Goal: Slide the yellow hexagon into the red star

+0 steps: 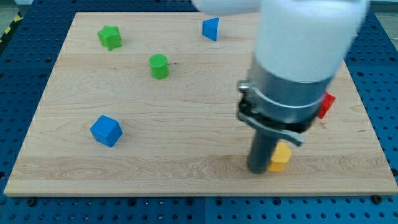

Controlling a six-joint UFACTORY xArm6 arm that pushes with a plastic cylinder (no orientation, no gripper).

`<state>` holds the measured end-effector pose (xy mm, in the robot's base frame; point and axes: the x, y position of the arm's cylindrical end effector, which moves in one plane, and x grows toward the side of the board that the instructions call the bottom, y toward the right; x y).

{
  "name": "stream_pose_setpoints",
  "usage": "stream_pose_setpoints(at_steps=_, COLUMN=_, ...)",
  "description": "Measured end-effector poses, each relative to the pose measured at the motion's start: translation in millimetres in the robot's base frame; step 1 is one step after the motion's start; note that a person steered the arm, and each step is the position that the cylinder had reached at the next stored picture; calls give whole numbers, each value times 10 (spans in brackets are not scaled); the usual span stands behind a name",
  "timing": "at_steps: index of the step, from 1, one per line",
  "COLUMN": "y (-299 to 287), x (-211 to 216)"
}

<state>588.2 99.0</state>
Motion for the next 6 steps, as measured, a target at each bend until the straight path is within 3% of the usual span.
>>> stream_pose_setpoints(at_steps=3, y=895, x=-1)
stream_pose_setpoints(at_steps=6, y=355, x=-132)
